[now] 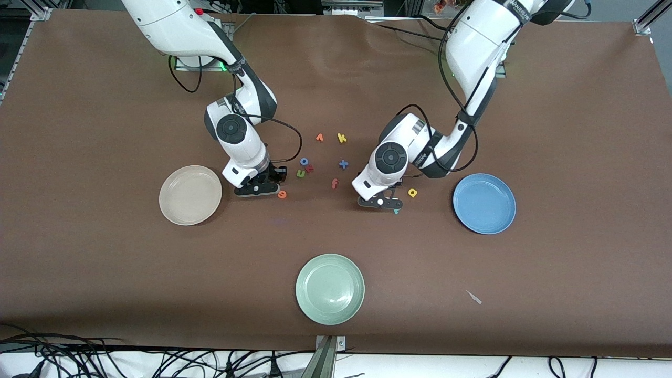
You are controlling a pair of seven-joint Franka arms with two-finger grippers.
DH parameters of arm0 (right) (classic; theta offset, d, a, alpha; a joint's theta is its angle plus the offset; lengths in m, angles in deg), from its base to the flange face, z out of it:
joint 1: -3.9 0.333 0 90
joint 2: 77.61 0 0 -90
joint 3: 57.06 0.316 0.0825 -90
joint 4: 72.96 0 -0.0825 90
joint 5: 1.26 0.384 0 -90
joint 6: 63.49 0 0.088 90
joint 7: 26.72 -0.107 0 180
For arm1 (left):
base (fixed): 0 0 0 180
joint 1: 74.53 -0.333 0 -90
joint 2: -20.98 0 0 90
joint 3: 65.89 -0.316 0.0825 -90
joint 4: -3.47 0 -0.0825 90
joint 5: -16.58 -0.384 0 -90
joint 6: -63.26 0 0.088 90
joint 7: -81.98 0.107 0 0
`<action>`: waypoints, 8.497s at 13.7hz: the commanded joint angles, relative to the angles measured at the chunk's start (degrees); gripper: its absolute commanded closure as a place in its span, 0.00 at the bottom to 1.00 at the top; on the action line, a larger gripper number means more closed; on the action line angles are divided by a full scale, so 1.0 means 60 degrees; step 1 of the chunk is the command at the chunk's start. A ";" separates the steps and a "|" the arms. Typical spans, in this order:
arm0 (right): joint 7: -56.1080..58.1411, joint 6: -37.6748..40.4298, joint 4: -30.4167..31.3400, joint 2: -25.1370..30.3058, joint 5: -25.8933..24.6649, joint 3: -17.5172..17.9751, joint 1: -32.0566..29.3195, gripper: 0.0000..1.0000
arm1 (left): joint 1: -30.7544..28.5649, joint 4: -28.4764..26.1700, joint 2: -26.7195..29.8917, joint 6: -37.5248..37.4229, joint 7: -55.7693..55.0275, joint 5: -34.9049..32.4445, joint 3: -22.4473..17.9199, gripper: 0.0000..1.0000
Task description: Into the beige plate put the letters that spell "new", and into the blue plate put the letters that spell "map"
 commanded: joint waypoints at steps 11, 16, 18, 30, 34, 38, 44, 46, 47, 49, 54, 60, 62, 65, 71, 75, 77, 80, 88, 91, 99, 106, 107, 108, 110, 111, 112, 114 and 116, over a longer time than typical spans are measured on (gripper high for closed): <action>0.2560 0.2738 -0.0737 0.1129 -0.0174 -0.1665 -0.0006 0.91 | -0.3020 -0.0184 0.1404 -0.2949 0.3255 -0.2283 -0.0028 0.96; 0.4161 0.2861 -0.0374 0.1203 -0.0145 -0.2853 -0.0020 0.63 | -0.4123 -0.0301 0.0864 -0.2115 0.4578 -0.2181 0.0031 0.86; 0.3957 0.2450 -0.0094 0.1189 -0.0043 -0.2854 -0.0020 0.27 | -0.4283 -0.0374 0.0672 -0.2113 0.4578 -0.2240 0.0031 0.78; -0.1726 0.1822 -0.2261 -0.0510 0.0002 -0.1228 0.1195 0.21 | -0.3642 0.0619 0.1288 -0.2333 0.3369 -0.1009 0.0982 0.00; -0.2240 0.1395 -0.2276 -0.0832 0.0016 -0.1228 0.1430 0.21 | -0.2865 0.1133 0.0702 -0.2188 0.0015 -0.0965 0.0983 0.00; -0.2460 0.0912 -0.2217 -0.1140 0.0031 -0.1228 0.1635 0.26 | -0.2307 0.1574 0.0028 -0.1531 -0.2361 -0.0849 0.0983 0.00; -0.2388 0.0881 -0.2173 -0.1214 -0.0028 -0.1242 0.1664 0.67 | -0.2029 0.1149 -0.0572 0.0171 -0.2556 -0.0335 0.0983 0.15; -0.2256 0.0925 -0.2173 -0.1185 -0.0028 -0.1257 0.1635 0.84 | -0.1926 0.1061 -0.0836 0.0332 -0.2512 -0.0452 0.0954 0.16; -0.2183 0.0940 -0.2173 -0.1141 -0.0028 -0.1271 0.1621 0.86 | -0.1853 0.0974 -0.0866 0.0449 -0.2483 -0.0452 0.0954 0.15; -0.1527 0.1187 -0.2188 -0.0893 -0.0028 -0.1402 0.1548 0.86 | -0.1838 0.0900 -0.0939 0.0596 -0.2395 -0.0452 0.0954 0.18; 0.2015 0.3222 -0.1970 0.0176 0.0016 -0.2924 0.1474 0.86 | -0.1867 0.0577 -0.1013 0.0963 -0.2365 -0.0467 0.0954 0.75; 0.4379 0.2424 0.1000 0.2065 0.0031 -0.4581 0.1474 0.85 | -0.1984 0.0767 -0.0546 -0.0015 -0.2395 -0.0482 0.0881 1.00; 0.4221 0.2287 0.1371 0.2330 0.0045 -0.4684 0.1474 0.25 | -0.2231 0.0768 0.0039 -0.0703 -0.1754 -0.0772 0.0851 1.00; 0.3432 0.2361 0.1182 0.2346 0.0600 -0.4350 0.1576 0.18 | -0.3168 0.0753 0.0684 -0.2007 0.0308 -0.0833 0.0895 1.00; -0.0886 0.1952 -0.0237 0.1119 0.0661 -0.1992 0.1678 0.18 | -0.4576 -0.0079 0.0979 -0.2817 0.2951 -0.1313 0.0880 0.88; -0.3014 0.0753 -0.0693 0.0049 0.0661 -0.1726 0.2468 0.18 | -0.4709 -0.0463 0.0994 -0.2362 0.2967 -0.1961 0.0953 0.00; -0.3644 0.0443 -0.0796 -0.0260 0.0646 -0.1725 0.2776 0.18 | -0.4650 -0.0390 0.1023 -0.2377 0.2821 -0.1844 0.1157 0.00; -0.4027 0.0354 -0.0840 -0.0393 0.0646 -0.1711 0.3011 0.19 | -0.4505 -0.0287 0.0980 -0.2289 0.1610 -0.1028 0.1714 0.00; -0.4365 -0.0027 -0.0899 -0.0789 0.0631 -0.1726 0.3422 0.40 | -0.3390 -0.1250 0.0642 0.0181 -0.1876 -0.0936 0.1906 0.07; -0.4248 -0.0012 -0.0840 -0.0789 0.0602 -0.1740 0.3408 0.71 | -0.3565 -0.2686 0.0745 0.2320 -0.3753 -0.0950 0.1891 0.08; -0.0888 0.2649 -0.0958 0.0527 0.0646 -0.3201 0.3320 0.88 | -0.3654 -0.2982 0.0730 0.2823 -0.5559 -0.0950 0.1906 0.23; 0.4481 0.2950 -0.0154 0.0940 0.0675 -0.5959 0.3131 0.85 | -0.3595 -0.2953 0.0788 0.2706 -0.5852 -0.0965 0.1906 1.00; 0.4468 0.2860 -0.0123 0.0940 0.0704 -0.5959 0.3086 0.73 | -0.3596 -0.2953 0.0919 0.2648 -0.5823 -0.0965 0.1891 1.00; 0.4396 0.2946 -0.0180 0.0954 0.1227 -0.5916 0.3085 0.49 | -0.3567 -0.2895 0.1109 0.2256 -0.5706 -0.1009 0.1906 0.99; 0.4264 0.3209 -0.0356 0.0984 0.1948 -0.5813 0.3216 0.40 | -0.3654 -0.2472 0.1607 0.0795 -0.5195 -0.1432 0.1921 0.99; 0.3944 0.3414 -0.0502 0.0984 0.1950 -0.5653 0.3304 0.40 | -0.3698 -0.2281 0.1827 0.0135 -0.4728 -0.1463 0.1906 0.99; 0.3506 0.3532 -0.0648 0.0984 0.1950 -0.5434 0.3320 0.39 | -0.3800 -0.2091 0.2032 -0.0467 -0.4028 -0.1463 0.1862 0.99; 0.3064 0.3533 -0.0723 0.0984 0.1950 -0.5199 0.3392 0.36 | -0.4500 -0.1986 0.2413 -0.1145 -0.2068 -0.1463 0.1847 0.97; 0.1401 0.3475 -0.1043 0.0882 0.1950 -0.4484 0.3510 0.36 | -0.5276 -0.2044 0.2561 -0.1219 -0.0133 -0.1463 0.1847 0.96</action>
